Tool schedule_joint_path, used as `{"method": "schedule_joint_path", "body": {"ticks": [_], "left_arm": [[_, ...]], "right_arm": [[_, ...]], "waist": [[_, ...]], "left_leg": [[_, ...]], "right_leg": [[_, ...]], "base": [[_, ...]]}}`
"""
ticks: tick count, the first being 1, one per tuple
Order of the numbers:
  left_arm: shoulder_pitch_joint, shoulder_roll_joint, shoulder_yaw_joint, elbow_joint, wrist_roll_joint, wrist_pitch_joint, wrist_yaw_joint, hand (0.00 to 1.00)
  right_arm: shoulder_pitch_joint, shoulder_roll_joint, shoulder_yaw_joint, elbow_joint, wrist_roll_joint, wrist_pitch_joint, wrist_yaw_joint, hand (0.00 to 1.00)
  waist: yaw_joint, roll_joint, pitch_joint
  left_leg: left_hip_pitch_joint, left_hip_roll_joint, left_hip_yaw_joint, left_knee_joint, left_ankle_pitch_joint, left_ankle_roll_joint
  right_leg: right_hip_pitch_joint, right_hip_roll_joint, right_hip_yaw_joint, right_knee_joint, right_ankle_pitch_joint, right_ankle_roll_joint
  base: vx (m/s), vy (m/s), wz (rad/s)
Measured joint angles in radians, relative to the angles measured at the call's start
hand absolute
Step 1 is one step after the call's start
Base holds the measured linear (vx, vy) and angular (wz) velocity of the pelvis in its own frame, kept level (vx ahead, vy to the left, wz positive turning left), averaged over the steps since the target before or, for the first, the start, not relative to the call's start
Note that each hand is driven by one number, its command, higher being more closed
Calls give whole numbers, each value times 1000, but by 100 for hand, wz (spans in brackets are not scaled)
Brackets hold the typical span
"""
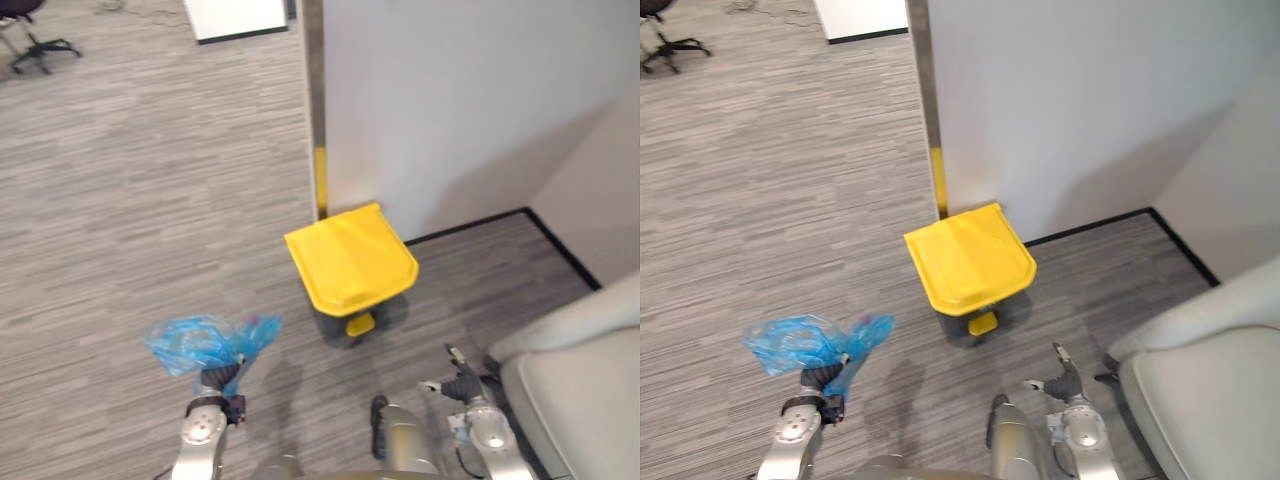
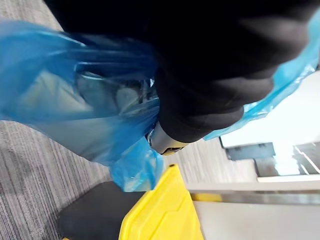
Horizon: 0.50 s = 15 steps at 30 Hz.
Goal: Gather rubbish on tea table into small bin, then transfer packed bag to large trash can.
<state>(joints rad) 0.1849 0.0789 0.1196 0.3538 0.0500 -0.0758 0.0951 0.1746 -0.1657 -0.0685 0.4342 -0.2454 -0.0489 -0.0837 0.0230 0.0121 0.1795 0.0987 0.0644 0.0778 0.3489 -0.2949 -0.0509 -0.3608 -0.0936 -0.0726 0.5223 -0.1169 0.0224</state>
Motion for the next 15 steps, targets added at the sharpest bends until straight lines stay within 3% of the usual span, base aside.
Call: {"method": "schedule_joint_path", "body": {"ticks": [2, 3, 4, 5, 6, 7, 9, 10, 15], "left_arm": [[-12, -12, 0, 0, 0, 0, -1, 100], [-20, -34, 1, -7, -1, 0, -1, 100], [-17, -44, -8, -9, -2, -2, -1, 100], [-15, -44, -14, -9, -3, -2, -1, 100], [-7, -44, -33, -9, -13, -1, -4, 100], [-8, -44, -37, -10, -15, -1, -4, 100], [-8, -47, -43, -11, -18, -1, -6, 100], [-8, -47, -47, -10, -18, 0, -6, 100], [-5, -36, -49, -8, -17, 2, -7, 100]], "right_arm": [[-4, -2, -12, -6, 1, 0, 0, 0], [2, -10, -11, -13, 3, 0, 0, 0], [6, 0, -10, -19, 10, 0, -2, 0], [7, 1, -10, -23, 11, -1, -4, 0], [9, -2, -15, -29, 23, -7, -9, 0], [9, -2, -18, -28, 30, -9, -9, 0], [16, 1, -43, -26, 49, -9, -10, 0], [25, 8, -60, -21, 50, -6, -10, 0], [47, 46, -93, -11, 54, 3, -12, 0]], "waist": [[-11, 11, 14], [-5, 23, 28], [13, 20, 30], [20, 16, 28], [24, 2, 22], [25, 2, 21], [18, 23, 12], [17, 32, 6], [19, -11, -2]], "left_leg": [[-62, 26, -7, 171, 37, -39], [-151, 75, 12, 376, 105, -42], [-221, 136, 49, 528, 109, -29], [-238, 148, 72, 544, 98, -17], [-284, 163, 134, 497, 80, 13], [-297, 163, 154, 455, 78, 17], [-310, 165, 230, 221, 153, 26], [-297, 165, 247, 176, 146, 34], [-227, 110, 267, 23, 137, 24]], "right_leg": [[57, -5, -57, -6, -42, -21], [129, 9, -89, -48, -52, -37], [197, 20, -109, -91, -59, -49], [216, 19, -114, -102, -62, -52], [247, 16, -119, -137, -62, -52], [254, 14, -122, -147, -63, -51], [265, 25, -139, -160, -70, -39], [267, 34, -140, -153, -81, -24], [255, 8, -108, -157, -80, -14]], "base": [[338, -199, 69], [355, -217, 63], [286, -173, 34], [297, -151, 10], [183, -70, 2], [283, -52, 8], [159, 34, 14], [152, 73, 19], [112, 77, -3]]}}
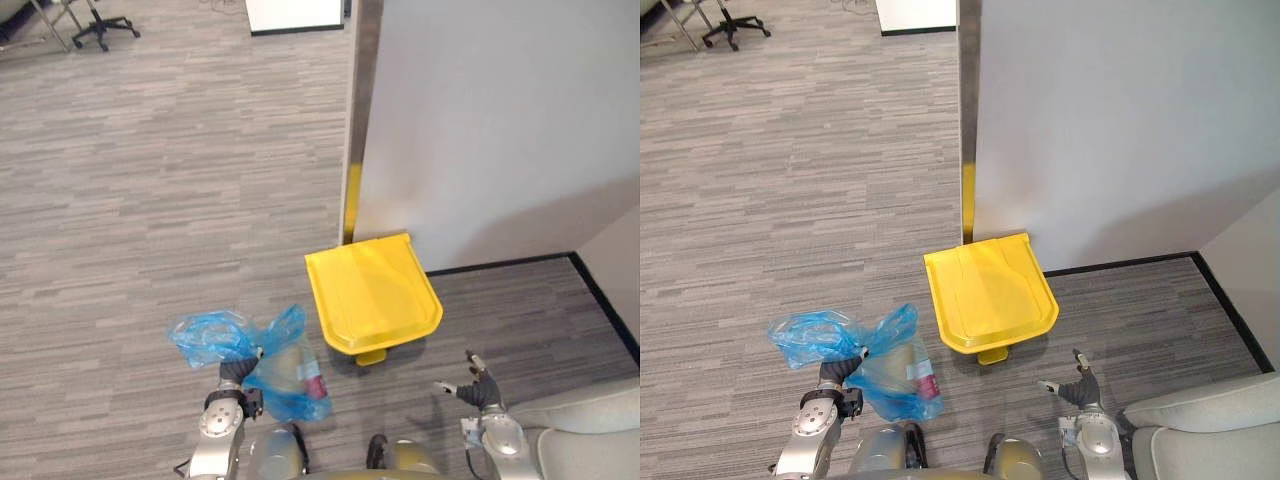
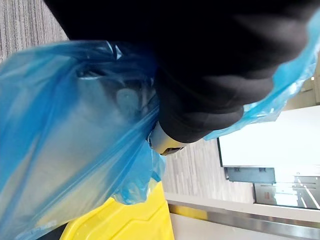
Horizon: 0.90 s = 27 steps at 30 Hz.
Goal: Gather rubbish on tea table into small bin, then transfer packed bag to large trash can.
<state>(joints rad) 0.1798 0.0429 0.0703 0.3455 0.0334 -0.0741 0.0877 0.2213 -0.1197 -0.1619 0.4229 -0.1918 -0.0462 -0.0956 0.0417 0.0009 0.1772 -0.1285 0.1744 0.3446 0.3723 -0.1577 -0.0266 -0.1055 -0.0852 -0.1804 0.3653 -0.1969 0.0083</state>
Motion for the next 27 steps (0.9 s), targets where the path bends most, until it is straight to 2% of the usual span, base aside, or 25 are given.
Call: {"method": "schedule_joint_path", "body": {"ticks": [1, 5, 13, 20, 25, 27], "left_arm": [[5, 4, 3, 2, 0, 1, 0, 100], [25, 12, 20, 17, 1, 1, 0, 100], [38, 41, 61, 40, 5, 1, 1, 100], [43, 47, 99, 57, 5, 1, 3, 100], [47, 47, 98, 56, 4, 1, 3, 100], [43, 46, 94, 49, 2, 1, 3, 100]], "right_arm": [[-1, 0, -2, 9, 4, 0, 0, 0], [-6, 4, -39, 88, 16, 11, -8, 0], [-13, -4, -102, 156, 35, 13, -14, 0], [-61, -13, -116, 193, 34, 13, -16, 0], [-88, -26, -113, 201, 34, 15, -17, 0], [-87, -34, -113, 199, 34, 15, -19, 0]], "waist": [[2, -2, -2], [-1, 5, -34], [0, 22, -72], [2, 22, -71], [11, 25, -66], [11, 29, -55]], "left_leg": [[22, -8, 13, -29, 0, 0], [56, -22, 24, -92, 3, -3], [80, -38, 51, -196, 56, -7], [63, -34, 114, -201, 54, -4], [29, -11, 114, -100, -12, 5], [13, 0, 88, -35, -60, 10]], "right_leg": [[5, -2, 14, -8, -1, 16], [13, 0, 36, -39, 9, 32], [12, 17, 66, -126, 70, 31], [-13, 38, 134, -196, 130, 36], [-28, 49, 181, -194, 146, 43], [-32, 46, 177, -143, 116, 54]], "base": [[30, 44, -20], [-10, 6, -15], [-17, -8, -12], [-11, 17, -32], [-6, 43, -28], [-30, 85, 6]]}}
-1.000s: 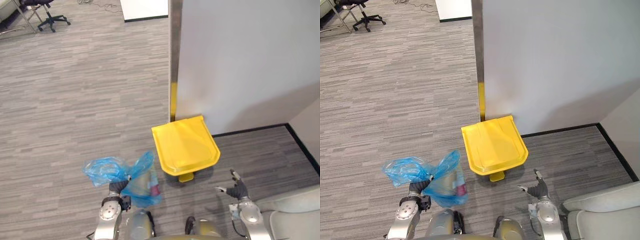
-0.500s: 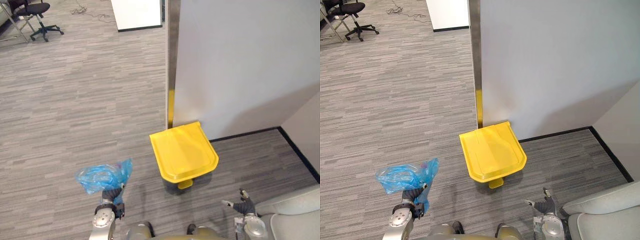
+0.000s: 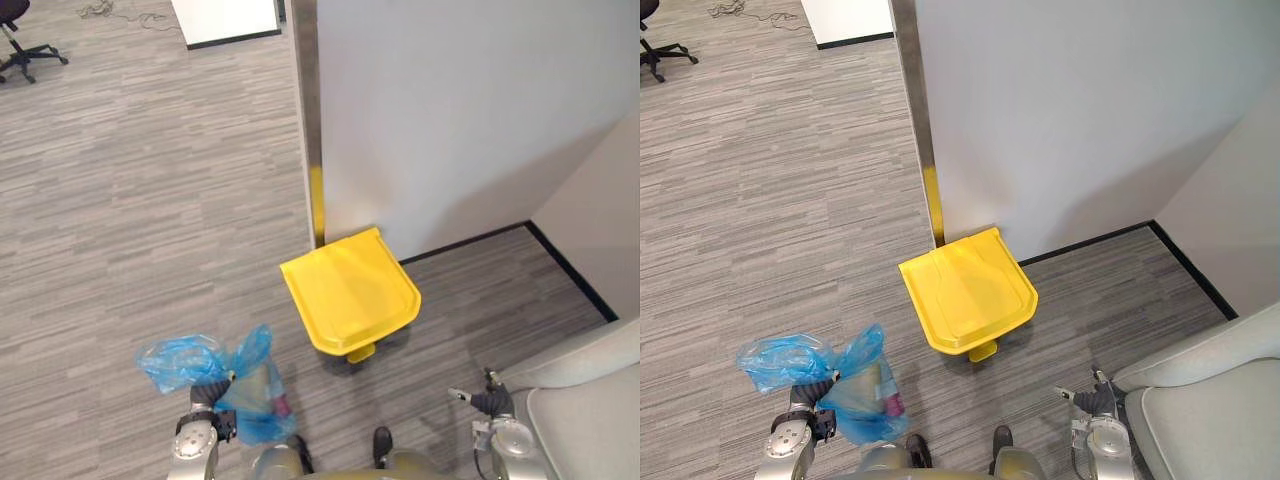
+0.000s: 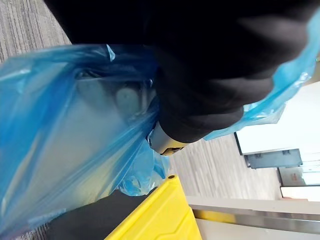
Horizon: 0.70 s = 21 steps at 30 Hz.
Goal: Gather rubbish on tea table into small bin, then transfer packed bag to large trash can.
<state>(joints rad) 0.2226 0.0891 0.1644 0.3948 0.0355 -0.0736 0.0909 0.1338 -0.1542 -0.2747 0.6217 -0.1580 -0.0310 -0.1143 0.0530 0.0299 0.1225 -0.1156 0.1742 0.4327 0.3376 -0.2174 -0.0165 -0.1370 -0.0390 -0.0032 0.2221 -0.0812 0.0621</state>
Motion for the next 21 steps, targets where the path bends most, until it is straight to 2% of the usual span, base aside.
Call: {"method": "schedule_joint_path", "body": {"ticks": [2, 4, 5, 6, 8, 9, 10, 12, 13, 14, 15, 16, 18, 20, 21], "left_arm": [[-2, 1, -5, -22, -2, 0, 0, 100], [-7, 8, -11, -21, -3, 3, 2, 100], [-11, 20, -29, -21, -3, 3, 3, 100], [-15, 28, -42, -19, -3, 3, 4, 100], [-51, 52, -63, 1, -2, 3, 4, 100], [-88, 58, -65, 21, -2, 3, 5, 100], [-100, 59, -66, 29, -2, 3, 8, 100], [-127, 47, -83, 46, -2, 5, 25, 100], [-143, 47, -97, 46, -2, 5, 24, 100], [-152, 46, -99, 46, -2, 5, 24, 100], [-164, 43, -106, 45, -2, 4, 25, 100], [-163, 44, -106, 46, -2, 4, 25, 100], [-163, 38, -113, 46, -2, 4, 24, 100], [-169, 25, -119, 46, -6, 3, 23, 100], [-173, 22, -119, 47, -6, 3, 23, 100]], "right_arm": [[13, -3, 1, -22, 1, 2, -1, 0], [8, -1, 1, -30, 2, 3, -5, 0], [12, 0, 1, -31, 1, 4, -11, 0], [12, 1, 2, -31, 1, 6, -13, 0], [9, 1, 1, -31, 4, 9, -15, 0], [12, -2, 1, -32, 11, 12, -17, 0], [15, -4, -1, -32, 13, 13, -17, 0], [24, -19, -31, -33, 35, 17, -18, 0], [41, -16, -67, -48, 44, 17, -18, 0], [51, -12, -84, -51, 49, 17, -18, 0], [67, -7, -124, -49, 62, 17, -17, 0], [74, -6, -134, -48, 72, 17, -17, 0], [88, 5, -159, -46, 79, 20, -17, 0], [66, 17, -159, -46, 93, 19, -18, 0], [54, 24, -158, -46, 102, 19, -18, 0]], "waist": [[-11, -15, 48], [-11, -27, 90], [-13, -25, 112], [-12, -24, 125], [-12, -43, 147], [-18, -51, 162], [-23, -65, 161], [-34, -49, 160], [-37, -24, 157], [-39, -16, 152], [-33, -2, 148], [-39, 4, 142], [-39, 15, 125], [-39, 26, 113], [-39, 24, 113]], "left_leg": [[5, -15, -53, 87, -86, 13], [30, -45, -78, 104, -110, 37], [39, -41, -93, 133, -123, 58], [47, -42, -95, 145, -129, 63], [50, -50, -111, 195, -161, 72], [34, -60, -134, 246, -195, 66], [36, -68, -153, 264, -212, 63], [40, -74, -221, 290, -253, 46], [40, -74, -281, 279, -259, 36], [46, -75, -305, 273, -262, 30], [64, -69, -360, 249, -269, 12], [78, -60, -379, 242, -274, -3], [85, -18, -418, 268, -253, -44], [32, 37, -413, 329, -222, -58], [29, 45, -412, 323, -214, -67]], "right_leg": [[-46, -42, -27, 226, -91, 21], [-185, -53, -31, 478, -111, 10], [-218, -51, -57, 451, -118, 11], [-234, -51, -77, 424, -115, 13], [-277, -45, -106, 266, -52, 22], [-290, -46, -113, 143, -1, 45], [-290, -48, -112, 121, 11, 42], [-291, -41, -101, 161, 30, 10], [-288, -16, -40, 189, 23, 5], [-288, -10, -20, 206, 12, 8], [-290, -2, -41, 276, -42, 10], [-290, -3, -62, 309, -70, 14], [-283, 4, -121, 378, -162, 5], [-281, 26, -162, 391, -187, -5], [-282, 32, -164, 390, -189, -9]], "base": [[-52, 85, 37], [-34, 84, 19], [11, 62, 18], [58, 17, 29], [92, -41, 41], [92, -92, 62], [141, -144, 79], [256, -156, 70], [297, -140, 76], [393, -180, 87], [279, -143, 69], [437, -231, 69], [384, -226, 54], [279, -214, 33], [194, -188, 27]]}}
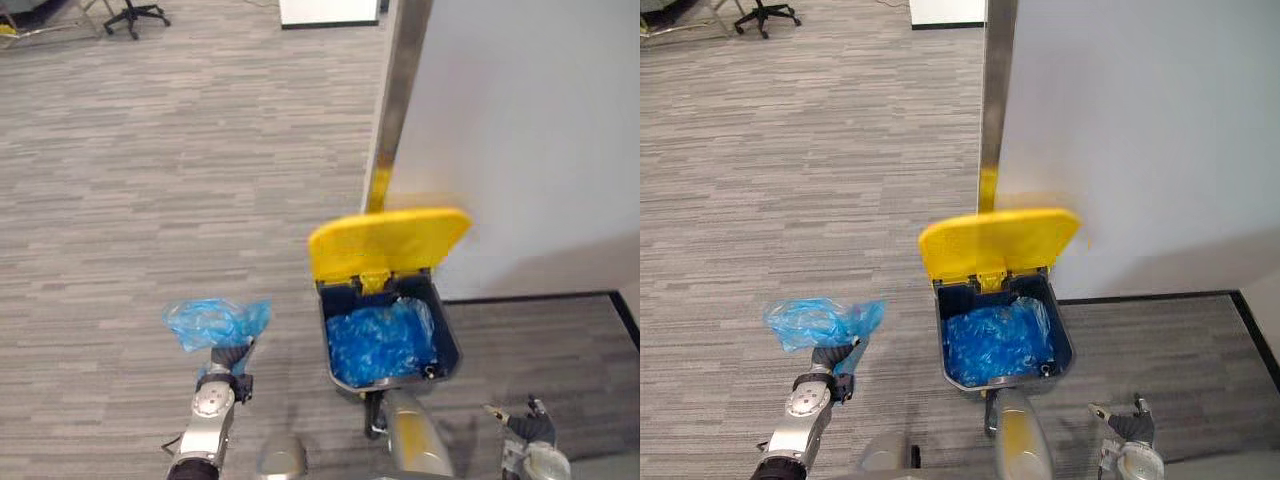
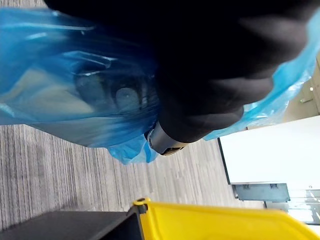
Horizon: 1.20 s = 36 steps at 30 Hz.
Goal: Gather rubbish on tea table into small bin, then transfer packed bag to large trash can.
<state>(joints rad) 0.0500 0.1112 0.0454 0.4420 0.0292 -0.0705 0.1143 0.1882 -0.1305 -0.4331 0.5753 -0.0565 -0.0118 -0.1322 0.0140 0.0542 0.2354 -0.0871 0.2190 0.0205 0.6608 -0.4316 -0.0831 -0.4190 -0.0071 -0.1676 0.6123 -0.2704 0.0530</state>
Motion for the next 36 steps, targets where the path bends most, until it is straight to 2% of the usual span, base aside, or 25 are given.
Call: {"method": "schedule_joint_path", "body": {"ticks": [3, 4, 5, 6, 7, 8, 9, 10, 11, 12, 14, 15, 16, 18, 20, 23, 24, 25, 26, 29, 30, 31, 32, 33, 36], "left_arm": [[-6, -20, 0, 1, 0, 0, -1, 100], [-7, -19, 1, 0, 0, 0, -1, 100], [-11, -21, 1, -1, 0, 0, -3, 100], [-9, -25, 1, -2, 0, -1, -3, 100], [-4, -28, 0, -2, 1, -3, -3, 100], [-12, -26, -1, -7, 2, -3, -3, 100], [-22, -21, -3, -9, 2, -3, -3, 100], [-21, -14, -7, -9, 3, -3, -3, 100], [-15, -13, -9, -8, 4, -3, -2, 100], [-7, -13, -11, -11, 4, -4, -1, 100], [-2, -13, -13, -21, 3, -7, 1, 100], [-3, -14, -15, -21, 3, -7, 1, 100], [-3, -9, -17, -19, 1, -14, 1, 100], [-23, 6, -16, -8, 0, -16, 5, 100], [-19, 13, -16, 2, -6, -17, 10, 100], [-20, 23, -16, 1, -47, -38, 24, 100], [-22, 23, -17, 1, -57, -42, 23, 100], [-23, 23, -20, -2, -68, -54, 22, 100], [-28, 24, -22, -3, -78, -56, 21, 100], [-28, 34, -53, -38, -110, -62, 17, 100], [-11, 36, -65, -71, -133, -67, 12, 100], [-4, 45, -80, -106, -151, -72, -4, 100], [-1, 53, -94, -127, -164, -72, -9, 100], [7, 55, -117, -183, -197, -72, -25, 100], [18, 83, -184, -333, -265, -92, -74, 100]], "right_arm": [[-51, 13, 29, -1, 18, -3, 1, 0], [-64, 17, 73, -2, 17, -4, 0, 0], [-78, 25, 129, -10, 16, -7, 1, 0], [-84, 23, 153, -17, 15, -8, 2, 0], [-102, 20, 221, -52, 14, -7, 2, 0], [-107, 25, 280, -102, 6, -8, 3, 0], [-121, 31, 304, -116, 6, -9, 3, 0], [-150, 45, 338, -132, 6, -9, 4, 0], [-188, 42, 357, -131, 5, -9, 1, 0], [-211, 39, 358, -134, 5, -10, 1, 0], [-317, -12, 361, -172, 5, -24, -3, 0], [-346, -33, 361, -172, 5, -25, -5, 0], [-392, -76, 360, -165, 5, -28, -22, 0], [-470, -138, 357, -137, 5, -26, -42, 0], [-549, -205, 358, -94, 6, -26, -43, 0], [-728, -364, 401, 2, 6, -21, -40, 0], [-746, -386, 414, 6, 7, -22, -40, 0], [-764, -419, 418, 10, 7, -24, -42, 0], [-774, -432, 422, 15, 8, -24, -41, 0], [-816, -462, 441, 33, 18, -32, -41, 0], [-816, -465, 443, 33, 27, -39, -40, 0], [-817, -479, 445, 34, 32, -47, -39, 0], [-817, -489, 450, 39, 41, -48, -39, 0], [-830, -507, 463, 40, 51, -49, -37, 0], [-844, -509, 491, 40, 59, -51, -21, 0]], "waist": [[-1, -1, -1], [-1, -8, -16], [-3, -11, -20], [1, -12, -21], [0, -6, -25], [-4, -6, -26], [2, -17, -23], [6, -24, -26], [3, -36, -30], [6, -38, -34], [10, -15, -36], [9, -7, -36], [9, 1, -35], [15, -27, -17], [18, -28, -17], [26, -27, -12], [25, -25, -11], [21, -24, -6], [18, -24, -1], [1, -27, 43], [3, -23, 47], [-7, -21, 61], [-24, -26, 66], [-22, -12, 70], [-7, -6, 74]], "left_leg": [[-7, 26, 4, -78, 18, -10], [-7, 23, -1, -159, 20, -34], [-34, 20, 6, -107, 14, -53], [-50, 21, 15, -56, 12, -48], [-73, 21, 39, -21, 2, -27], [-82, 32, 31, -74, -48, -30], [-100, 27, 32, -76, -39, -44], [-126, 19, 24, -94, -37, -42], [-124, 3, 5, -141, -9, -70], [-119, -6, -1, -173, 14, -86], [-177, -31, -26, -61, 23, -94], [-182, -31, -25, -64, 25, -96], [-180, -30, -30, -112, 20, -79], [-184, -38, -43, -167, 55, -91], [-183, -53, -75, -226, 82, -100], [-198, -95, -104, -146, 75, -96], [-194, -103, -99, -138, 73, -95], [-176, -111, -99, -149, 56, -65], [-170, -110, -100, -162, 49, -53], [-167, -108, -102, -176, 44, -46], [-170, -97, -103, -191, 46, -45], [-164, -95, -111, -204, 51, -50], [-163, -103, -126, -207, 56, -56], [-170, -97, -139, -202, 63, -76], [-180, -97, -185, -182, 61, -78]], "right_leg": [[-12, 8, -27, -18, -5, -11], [-32, 2, -44, -46, 6, -29], [-52, -10, -71, -61, 13, -37], [-62, -12, -73, -55, 15, -37], [-89, -19, -83, -24, 10, -30], [-123, -31, -93, 3, 6, -27], [-141, -33, -82, 5, 11, -28], [-169, -18, -30, 16, 36, -51], [-164, -12, 11, -3, 31, -66], [-163, -16, 7, -25, 37, -67], [-184, -22, -30, -56, 53, -61], [-189, -19, -41, -54, 54, -60], [-203, -13, -62, -45, 56, -56], [-214, -13, -54, -64, 65, -42], [-213, -3, -54, -110, 75, -27], [-213, 14, -70, -199, 121, -40], [-212, 17, -73, -207, 125, -36], [-210, 21, -84, -213, 140, -46], [-210, 22, -89, -213, 140, -47], [-196, 22, -86, -214, 145, -41], [-192, 29, -87, -239, 152, -3], [-222, 43, 15, -136, 199, -105], [-200, 39, 81, -152, 174, -99], [-195, 50, 58, -185, 178, -98], [-191, 71, 43, -215, 185, -88]], "base": [[51, -159, 40], [-41, -121, 47], [-55, -111, 39], [-87, -75, 35], [-128, -74, 41], [-143, -89, 44], [-173, -122, 48], [-170, -204, 58], [-137, -197, 60], [-42, -156, 61], [-8, -104, 33], [-42, -99, 34], [-37, -53, 34], [-53, -134, 37], [-24, -137, 30], [-11, -85, 5], [-24, -40, 20], [-12, -22, 25], [-17, -18, 27], [-98, -33, 8], [-130, -80, 19], [-69, -83, 48], [36, -99, 53], [57, -95, 32], [36, -66, 0]]}}
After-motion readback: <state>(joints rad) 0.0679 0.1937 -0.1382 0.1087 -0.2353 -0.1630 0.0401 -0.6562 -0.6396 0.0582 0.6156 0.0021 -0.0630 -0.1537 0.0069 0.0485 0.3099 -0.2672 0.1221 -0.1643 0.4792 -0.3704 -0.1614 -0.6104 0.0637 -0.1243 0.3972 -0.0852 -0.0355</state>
